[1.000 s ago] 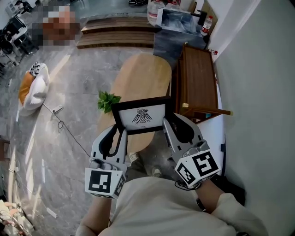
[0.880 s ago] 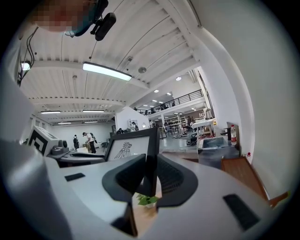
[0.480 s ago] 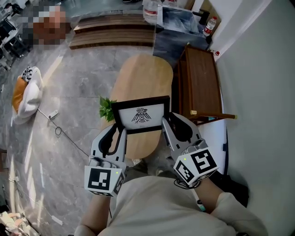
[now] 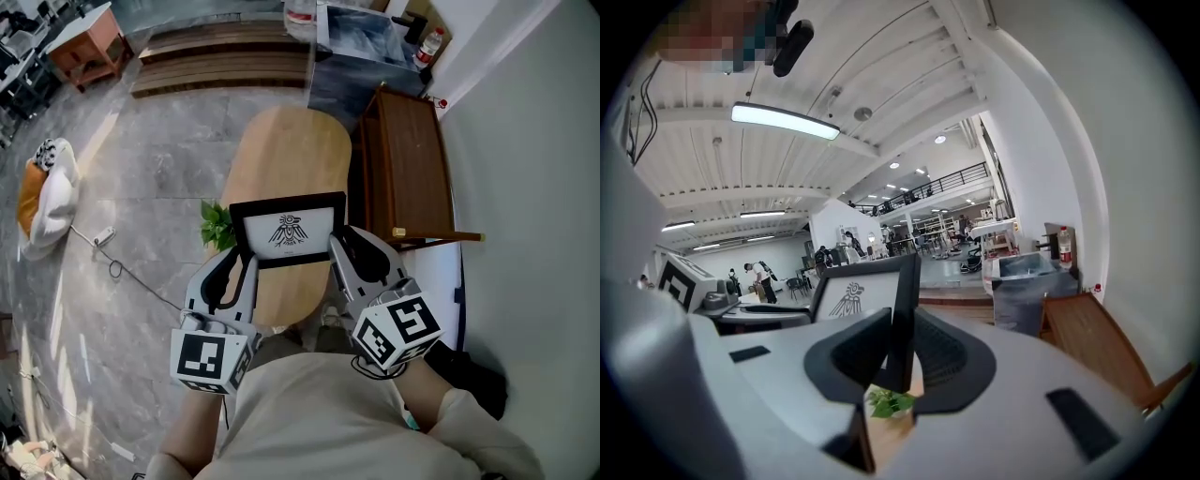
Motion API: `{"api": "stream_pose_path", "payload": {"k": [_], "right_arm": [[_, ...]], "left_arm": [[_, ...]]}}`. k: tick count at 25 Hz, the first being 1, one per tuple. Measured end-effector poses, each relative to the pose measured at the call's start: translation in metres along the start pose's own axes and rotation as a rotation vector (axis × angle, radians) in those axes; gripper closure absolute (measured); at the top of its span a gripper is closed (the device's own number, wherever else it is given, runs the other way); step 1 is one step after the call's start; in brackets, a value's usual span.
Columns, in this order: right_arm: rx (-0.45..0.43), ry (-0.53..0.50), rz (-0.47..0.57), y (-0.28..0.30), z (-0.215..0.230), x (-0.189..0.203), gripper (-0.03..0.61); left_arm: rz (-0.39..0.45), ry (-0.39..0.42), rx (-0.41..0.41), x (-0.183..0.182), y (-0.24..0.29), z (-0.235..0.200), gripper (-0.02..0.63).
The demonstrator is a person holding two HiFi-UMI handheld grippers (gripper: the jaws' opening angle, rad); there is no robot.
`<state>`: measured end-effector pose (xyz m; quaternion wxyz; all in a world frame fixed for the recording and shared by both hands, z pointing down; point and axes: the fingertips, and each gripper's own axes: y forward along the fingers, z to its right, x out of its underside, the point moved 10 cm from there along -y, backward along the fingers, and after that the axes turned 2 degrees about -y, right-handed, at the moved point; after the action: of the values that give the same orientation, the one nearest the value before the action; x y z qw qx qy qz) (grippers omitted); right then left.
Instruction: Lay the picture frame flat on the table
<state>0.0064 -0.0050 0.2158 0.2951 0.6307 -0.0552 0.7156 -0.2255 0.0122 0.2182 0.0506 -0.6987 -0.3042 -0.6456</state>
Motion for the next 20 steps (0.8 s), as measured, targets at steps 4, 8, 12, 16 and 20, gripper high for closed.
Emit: {"api": "stream_pose_path", "payload": {"k": [4,8,12,16,20], "right_arm": [[-0.015,0.029,-0.036,0.011,0.014,0.004,0.518],[-0.03,0.07,-0.091,0.025,0.036,0.017,0.518],[-0.014,0.098,-0.143,0.038,0.054,0.036,0.518],[-0.002,0.18,-0.207,0.054,0.073,0.062,0.52],[-0.009,0.284,-0.282,0.073,0.09,0.093,0.518]], "left_arm": [[-0.028,-0.019,-0.016,0.003,0.014,0.0,0.529],[-0.082,-0.041,-0.03,0.016,0.035,0.002,0.529],[-0.158,-0.017,-0.03,0.031,0.059,0.002,0.529],[-0.203,-0.096,-0.003,0.055,0.084,-0.007,0.529],[-0.247,-0.139,-0.002,0.082,0.107,-0.018,0.529]]}}
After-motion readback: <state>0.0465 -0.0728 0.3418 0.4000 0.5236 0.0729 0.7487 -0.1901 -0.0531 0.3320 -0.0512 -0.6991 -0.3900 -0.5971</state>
